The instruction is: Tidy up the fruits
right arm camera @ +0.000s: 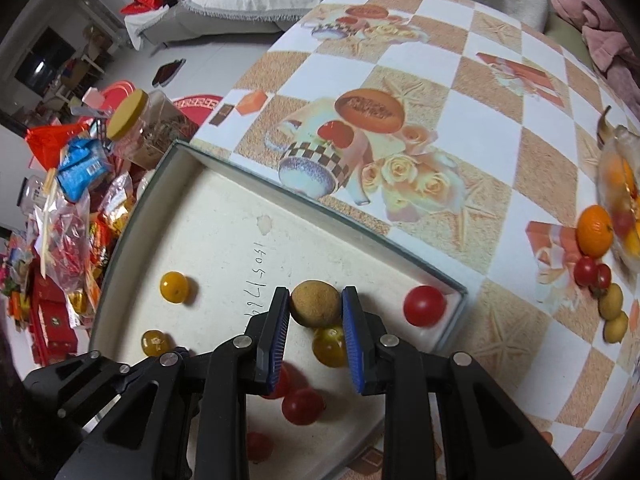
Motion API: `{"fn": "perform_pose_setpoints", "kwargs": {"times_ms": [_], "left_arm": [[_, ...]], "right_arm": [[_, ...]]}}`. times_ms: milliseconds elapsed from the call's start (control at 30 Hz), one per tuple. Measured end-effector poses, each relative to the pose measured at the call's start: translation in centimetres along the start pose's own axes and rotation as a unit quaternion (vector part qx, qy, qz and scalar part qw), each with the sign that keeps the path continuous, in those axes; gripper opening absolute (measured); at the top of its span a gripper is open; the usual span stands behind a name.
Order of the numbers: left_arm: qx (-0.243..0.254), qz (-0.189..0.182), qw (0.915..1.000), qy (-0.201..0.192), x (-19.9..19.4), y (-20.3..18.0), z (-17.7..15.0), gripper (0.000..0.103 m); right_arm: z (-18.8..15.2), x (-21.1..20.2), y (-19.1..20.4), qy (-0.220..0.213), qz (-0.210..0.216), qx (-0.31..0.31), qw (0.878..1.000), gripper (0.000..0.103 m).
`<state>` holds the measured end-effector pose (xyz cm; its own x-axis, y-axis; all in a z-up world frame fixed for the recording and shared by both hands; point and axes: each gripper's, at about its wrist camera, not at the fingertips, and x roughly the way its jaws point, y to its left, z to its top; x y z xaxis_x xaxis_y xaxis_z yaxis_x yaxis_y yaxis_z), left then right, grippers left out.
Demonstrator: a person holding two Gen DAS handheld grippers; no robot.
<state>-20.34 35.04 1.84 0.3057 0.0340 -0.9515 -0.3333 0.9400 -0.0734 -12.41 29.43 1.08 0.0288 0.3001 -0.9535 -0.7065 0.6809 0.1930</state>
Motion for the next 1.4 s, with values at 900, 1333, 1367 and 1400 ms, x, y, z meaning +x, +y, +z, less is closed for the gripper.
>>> {"fn": "perform_pose_setpoints", "kwargs": {"times_ms": [900,1333,1367,1400], "left_arm": [[-0.030,0.001,0.9996,0.003,-2.0,0.6,-1.2,0.100],[-0.015,0.037,0.9990,0.019,-3.7,1.4,-2.2,0.101],[-0.012,0.035,0.9991,0.022,-3.9,1.4,-2.4,0.101],[-0.011,0.036,0.9990,0.025,-4.1,1.5,-2.5,0.101]], "right_arm": [[-2.2,-4.5,1.0,-0.009,-0.011,0.002,1.000,0.071],[-5.4,-6.4,1.1,0.019,-0.030,0.022,0.999,0.092],[-5.6,-6.5,1.2,0.021,-0.032,0.022,0.999,0.092],[-5.9,-6.6,1.4,0.024,-0.034,0.021,0.999,0.092]]}}
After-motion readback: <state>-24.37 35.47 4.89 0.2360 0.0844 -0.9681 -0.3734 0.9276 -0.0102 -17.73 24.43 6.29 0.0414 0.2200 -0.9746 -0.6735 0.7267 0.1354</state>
